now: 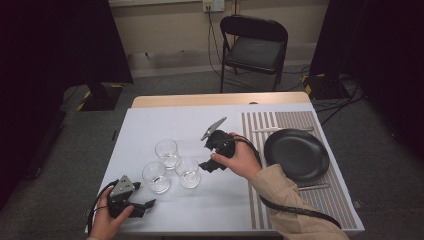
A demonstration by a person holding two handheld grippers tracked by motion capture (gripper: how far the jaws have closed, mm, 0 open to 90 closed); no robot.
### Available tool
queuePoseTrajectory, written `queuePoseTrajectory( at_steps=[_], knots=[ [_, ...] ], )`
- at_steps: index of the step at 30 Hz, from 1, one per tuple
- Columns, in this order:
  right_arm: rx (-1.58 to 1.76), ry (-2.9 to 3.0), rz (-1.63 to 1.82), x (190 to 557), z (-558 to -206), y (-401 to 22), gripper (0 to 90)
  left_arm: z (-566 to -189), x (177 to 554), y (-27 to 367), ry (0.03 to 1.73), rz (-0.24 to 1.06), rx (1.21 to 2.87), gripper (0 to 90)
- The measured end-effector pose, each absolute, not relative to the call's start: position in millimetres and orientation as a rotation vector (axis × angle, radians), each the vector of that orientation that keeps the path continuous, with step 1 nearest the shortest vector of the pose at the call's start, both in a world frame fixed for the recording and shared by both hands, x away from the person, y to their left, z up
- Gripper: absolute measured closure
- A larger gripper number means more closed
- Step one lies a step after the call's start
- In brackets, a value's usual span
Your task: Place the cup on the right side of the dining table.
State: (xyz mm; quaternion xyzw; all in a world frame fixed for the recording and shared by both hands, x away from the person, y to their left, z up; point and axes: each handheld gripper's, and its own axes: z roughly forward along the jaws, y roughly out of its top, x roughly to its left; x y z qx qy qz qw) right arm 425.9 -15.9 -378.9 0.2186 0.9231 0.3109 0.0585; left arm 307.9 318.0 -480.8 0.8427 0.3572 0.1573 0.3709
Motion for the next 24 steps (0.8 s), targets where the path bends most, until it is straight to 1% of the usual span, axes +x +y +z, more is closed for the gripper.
queuePoseTrajectory(
  at_steps=[24],
  knots=[
    [0.704, 2.804, 0.958, 436, -384, -1, 12.8, -481, 308, 318, 0.920, 0.402, 2.156, 13.1]
  ],
)
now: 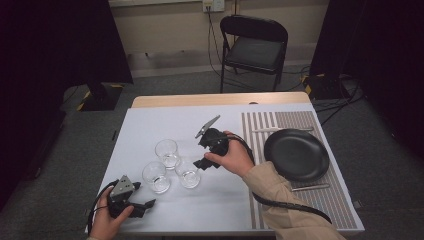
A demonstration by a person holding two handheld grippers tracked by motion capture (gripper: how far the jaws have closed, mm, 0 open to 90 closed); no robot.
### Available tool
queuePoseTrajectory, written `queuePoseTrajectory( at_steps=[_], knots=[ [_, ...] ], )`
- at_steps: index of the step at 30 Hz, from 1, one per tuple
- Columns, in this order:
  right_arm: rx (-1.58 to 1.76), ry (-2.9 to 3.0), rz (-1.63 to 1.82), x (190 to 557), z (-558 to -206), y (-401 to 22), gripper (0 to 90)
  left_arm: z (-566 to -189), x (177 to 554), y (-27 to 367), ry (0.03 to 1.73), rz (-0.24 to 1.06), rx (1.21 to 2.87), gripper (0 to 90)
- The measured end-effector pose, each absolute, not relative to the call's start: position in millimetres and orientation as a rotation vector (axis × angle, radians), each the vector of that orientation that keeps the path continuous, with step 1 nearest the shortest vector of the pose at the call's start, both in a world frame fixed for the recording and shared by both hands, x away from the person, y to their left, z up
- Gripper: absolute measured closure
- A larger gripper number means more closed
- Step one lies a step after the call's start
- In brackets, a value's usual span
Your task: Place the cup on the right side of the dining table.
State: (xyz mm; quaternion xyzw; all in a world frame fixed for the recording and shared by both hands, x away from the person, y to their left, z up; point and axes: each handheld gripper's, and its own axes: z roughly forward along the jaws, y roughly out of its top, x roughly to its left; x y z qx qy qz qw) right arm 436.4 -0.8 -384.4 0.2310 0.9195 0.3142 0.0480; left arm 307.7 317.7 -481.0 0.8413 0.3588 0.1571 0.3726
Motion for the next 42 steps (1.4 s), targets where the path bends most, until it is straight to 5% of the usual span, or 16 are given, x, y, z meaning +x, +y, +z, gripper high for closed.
queuePoseTrajectory(
  at_steps=[27, 35, 36, 42],
  knots=[
    [0.747, 2.835, 0.912, 437, -403, 19, 14.4, -481, 308, 318, 0.916, 0.403, 2.160, 13.1],
    [0.724, 2.874, 0.939, 436, -407, 23, 28.9, -481, 308, 318, 0.916, 0.404, 2.160, 13.1],
    [0.724, 2.904, 0.962, 435, -408, 23, 39.9, -481, 308, 318, 0.914, 0.405, 2.163, 13.1],
    [0.721, 2.935, 0.938, 431, -405, 23, 52.6, -481, 308, 318, 0.914, 0.406, 2.163, 13.1]
  ],
)
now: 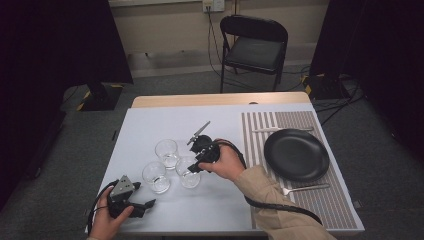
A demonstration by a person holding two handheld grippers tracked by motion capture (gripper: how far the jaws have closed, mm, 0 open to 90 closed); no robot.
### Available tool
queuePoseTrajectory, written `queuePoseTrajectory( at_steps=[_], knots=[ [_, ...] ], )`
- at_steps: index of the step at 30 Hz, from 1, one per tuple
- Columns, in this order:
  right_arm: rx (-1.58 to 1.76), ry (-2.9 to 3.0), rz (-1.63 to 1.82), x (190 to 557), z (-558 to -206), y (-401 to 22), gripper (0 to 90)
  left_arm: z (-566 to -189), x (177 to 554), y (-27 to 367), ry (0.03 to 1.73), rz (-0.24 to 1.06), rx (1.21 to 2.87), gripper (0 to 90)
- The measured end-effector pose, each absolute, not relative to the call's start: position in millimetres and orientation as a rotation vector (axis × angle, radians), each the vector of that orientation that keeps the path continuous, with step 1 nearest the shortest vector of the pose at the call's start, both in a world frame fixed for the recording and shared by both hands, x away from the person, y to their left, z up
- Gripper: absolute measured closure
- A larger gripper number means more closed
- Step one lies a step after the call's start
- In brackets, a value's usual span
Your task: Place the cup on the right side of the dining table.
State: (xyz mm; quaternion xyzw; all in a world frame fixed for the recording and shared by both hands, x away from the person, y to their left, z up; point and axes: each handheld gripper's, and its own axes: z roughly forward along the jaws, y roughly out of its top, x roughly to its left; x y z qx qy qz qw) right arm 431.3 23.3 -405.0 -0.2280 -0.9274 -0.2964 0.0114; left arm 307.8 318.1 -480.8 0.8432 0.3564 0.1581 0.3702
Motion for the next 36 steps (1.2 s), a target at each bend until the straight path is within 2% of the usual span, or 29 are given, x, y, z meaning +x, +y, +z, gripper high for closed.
queuePoseTrajectory(
  at_steps=[6, 7, 18, 36],
  knots=[
    [-0.701, -2.937, -0.826, 429, -415, 19, 61.1, -481, 308, 318, 0.914, 0.406, 2.163, 13.1],
    [-0.706, -2.931, -0.830, 428, -417, 17, 65.6, -481, 308, 318, 0.914, 0.406, 2.163, 13.1],
    [-0.796, -2.848, -0.876, 426, -420, 8, 84.9, -481, 308, 318, 0.914, 0.405, 2.163, 13.1],
    [-0.853, -2.826, -0.978, 420, -409, -6, 85.3, -481, 308, 318, 0.915, 0.404, 2.163, 13.1]
  ],
)
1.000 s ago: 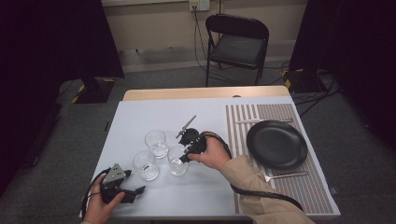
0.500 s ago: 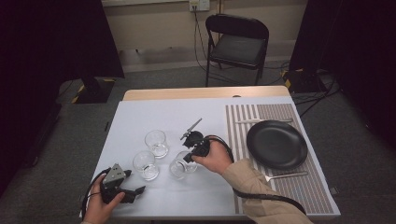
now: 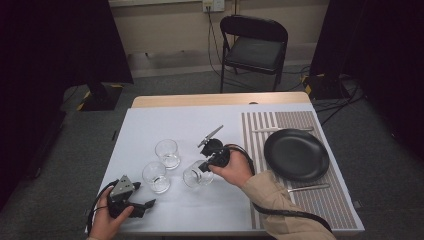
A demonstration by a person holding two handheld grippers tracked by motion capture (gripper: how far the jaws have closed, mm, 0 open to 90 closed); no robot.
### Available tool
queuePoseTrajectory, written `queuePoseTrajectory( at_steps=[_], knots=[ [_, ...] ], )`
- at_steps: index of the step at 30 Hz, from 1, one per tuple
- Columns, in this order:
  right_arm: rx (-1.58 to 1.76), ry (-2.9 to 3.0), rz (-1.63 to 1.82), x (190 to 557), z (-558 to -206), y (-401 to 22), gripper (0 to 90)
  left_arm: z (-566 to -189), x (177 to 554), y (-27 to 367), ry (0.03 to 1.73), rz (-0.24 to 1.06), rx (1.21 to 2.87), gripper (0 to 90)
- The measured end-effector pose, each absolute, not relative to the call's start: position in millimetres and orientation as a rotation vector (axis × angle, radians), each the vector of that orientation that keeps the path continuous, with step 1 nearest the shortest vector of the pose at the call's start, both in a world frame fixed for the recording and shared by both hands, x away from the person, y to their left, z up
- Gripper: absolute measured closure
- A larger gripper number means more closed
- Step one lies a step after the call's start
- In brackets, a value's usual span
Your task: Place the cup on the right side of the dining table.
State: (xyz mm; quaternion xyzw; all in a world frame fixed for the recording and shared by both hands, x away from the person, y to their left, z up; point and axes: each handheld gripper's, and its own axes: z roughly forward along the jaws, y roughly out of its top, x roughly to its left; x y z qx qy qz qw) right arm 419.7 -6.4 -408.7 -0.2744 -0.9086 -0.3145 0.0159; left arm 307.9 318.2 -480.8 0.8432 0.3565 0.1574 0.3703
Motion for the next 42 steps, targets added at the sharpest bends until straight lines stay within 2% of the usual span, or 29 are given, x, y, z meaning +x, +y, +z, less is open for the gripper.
queuePoseTrajectory(
  at_steps=[42],
  knots=[
    [-1.073, -2.792, -1.014, 437, -393, -63, 85.3, -481, 308, 318, 0.914, 0.405, 2.163, 13.1]
  ],
)
